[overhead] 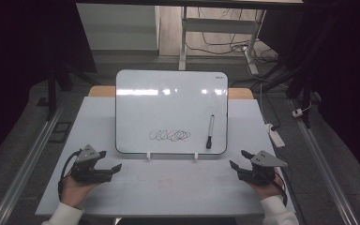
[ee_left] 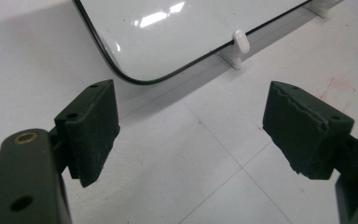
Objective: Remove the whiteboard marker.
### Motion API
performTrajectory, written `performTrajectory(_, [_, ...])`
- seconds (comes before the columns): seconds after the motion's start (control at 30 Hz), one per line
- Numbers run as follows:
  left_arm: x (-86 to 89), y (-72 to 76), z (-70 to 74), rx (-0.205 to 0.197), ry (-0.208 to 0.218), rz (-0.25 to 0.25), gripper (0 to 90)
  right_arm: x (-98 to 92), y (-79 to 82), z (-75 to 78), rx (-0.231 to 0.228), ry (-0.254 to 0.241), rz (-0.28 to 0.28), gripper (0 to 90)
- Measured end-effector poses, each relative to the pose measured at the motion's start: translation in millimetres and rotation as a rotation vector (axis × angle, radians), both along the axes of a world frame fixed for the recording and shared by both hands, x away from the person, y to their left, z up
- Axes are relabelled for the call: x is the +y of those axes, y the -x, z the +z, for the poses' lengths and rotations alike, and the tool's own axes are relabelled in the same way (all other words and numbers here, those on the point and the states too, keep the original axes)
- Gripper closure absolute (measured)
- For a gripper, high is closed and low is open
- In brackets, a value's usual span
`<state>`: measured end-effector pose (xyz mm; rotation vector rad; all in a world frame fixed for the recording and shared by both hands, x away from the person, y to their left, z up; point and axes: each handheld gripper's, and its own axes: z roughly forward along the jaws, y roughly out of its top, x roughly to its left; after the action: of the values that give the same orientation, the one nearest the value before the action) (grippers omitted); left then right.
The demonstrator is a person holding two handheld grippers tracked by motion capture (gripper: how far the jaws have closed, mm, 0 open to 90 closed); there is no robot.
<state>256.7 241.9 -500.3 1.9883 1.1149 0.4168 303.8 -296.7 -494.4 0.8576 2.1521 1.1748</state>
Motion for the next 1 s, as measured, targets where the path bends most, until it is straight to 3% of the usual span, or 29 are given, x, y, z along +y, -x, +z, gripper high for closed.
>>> performTrajectory(0.43, [-2.5,2.8,-2.6,0.002,0.001,-0.021,19.2,4.0,2.3,3.9,-0.005,0.021,-0.033,35.1])
performTrajectory(0.6, [0.0,4.2,-1.9,0.004,0.022,-0.014,19.3,16.9,4.6,19.9,-0.024,0.011,-0.041,35.8])
performTrajectory(0.73, [-1.1,4.5,-2.5,0.004,0.014,-0.021,19.2,28.2,1.9,31.7,-0.026,0.006,-0.059,36.2])
performTrajectory(0.77, [-1.4,4.4,-2.6,0.004,0.012,-0.023,19.2,37.7,-2.7,40.4,-0.017,-0.002,-0.078,36.9])
performTrajectory(0.9, [-1.9,4.4,-2.6,0.003,0.011,-0.027,19.2,50.1,-11.1,48.6,-0.005,-0.001,-0.099,37.2])
performTrajectory(1.0, [-2.1,4.6,-3.0,0.003,0.01,-0.027,19.2,68.4,-26.1,56.5,0.017,0.003,-0.134,38.0])
